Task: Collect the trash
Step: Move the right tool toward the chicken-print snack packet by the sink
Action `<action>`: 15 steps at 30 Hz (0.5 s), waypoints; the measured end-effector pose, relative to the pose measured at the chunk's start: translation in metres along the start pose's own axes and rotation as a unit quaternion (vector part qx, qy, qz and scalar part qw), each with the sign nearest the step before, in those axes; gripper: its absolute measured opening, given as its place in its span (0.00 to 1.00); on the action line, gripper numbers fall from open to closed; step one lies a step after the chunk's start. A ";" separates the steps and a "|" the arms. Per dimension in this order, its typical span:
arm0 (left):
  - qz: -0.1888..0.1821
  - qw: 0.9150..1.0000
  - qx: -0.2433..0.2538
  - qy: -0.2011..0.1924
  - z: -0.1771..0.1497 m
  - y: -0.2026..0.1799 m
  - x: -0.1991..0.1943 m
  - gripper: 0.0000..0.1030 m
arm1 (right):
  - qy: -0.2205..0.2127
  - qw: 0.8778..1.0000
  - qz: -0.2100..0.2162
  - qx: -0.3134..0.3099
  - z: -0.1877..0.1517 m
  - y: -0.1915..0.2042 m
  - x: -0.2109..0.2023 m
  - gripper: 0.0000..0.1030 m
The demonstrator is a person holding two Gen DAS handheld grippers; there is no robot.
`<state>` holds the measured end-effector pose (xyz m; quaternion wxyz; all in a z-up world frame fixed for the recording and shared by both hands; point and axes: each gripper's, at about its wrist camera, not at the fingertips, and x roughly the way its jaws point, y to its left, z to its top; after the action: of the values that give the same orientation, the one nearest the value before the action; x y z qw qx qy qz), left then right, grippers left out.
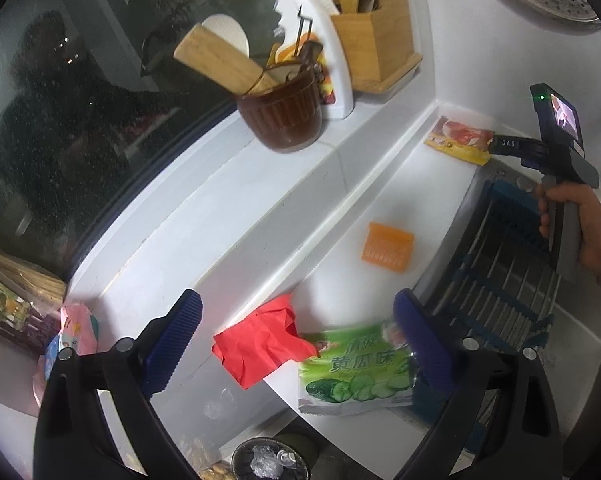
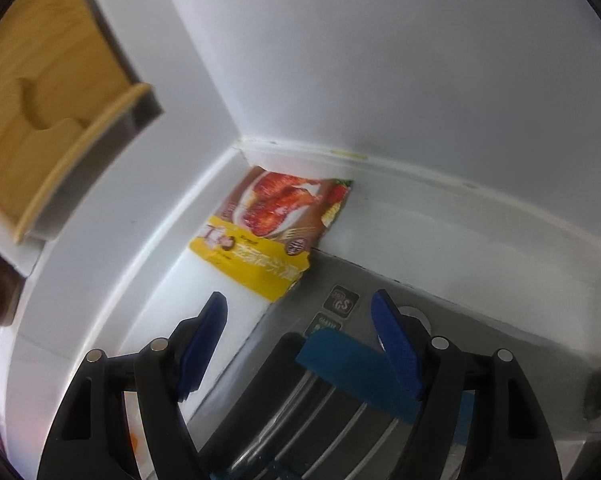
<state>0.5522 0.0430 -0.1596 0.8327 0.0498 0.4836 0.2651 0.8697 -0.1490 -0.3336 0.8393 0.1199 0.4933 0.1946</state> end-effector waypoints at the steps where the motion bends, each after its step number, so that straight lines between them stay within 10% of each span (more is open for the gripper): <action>1: 0.001 1.000 0.000 0.001 -0.001 0.000 0.002 0.92 | 0.003 1.000 0.003 0.006 0.001 -0.002 0.005 0.70; 15: 0.017 1.000 -0.012 0.014 -0.006 0.012 0.020 0.92 | 0.025 0.999 0.017 0.039 0.024 -0.006 0.057 0.70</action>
<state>0.5504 0.0615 -0.1742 0.8216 0.0443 0.4914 0.2856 0.9168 -0.1290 -0.3686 0.8181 0.1561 0.5190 0.1924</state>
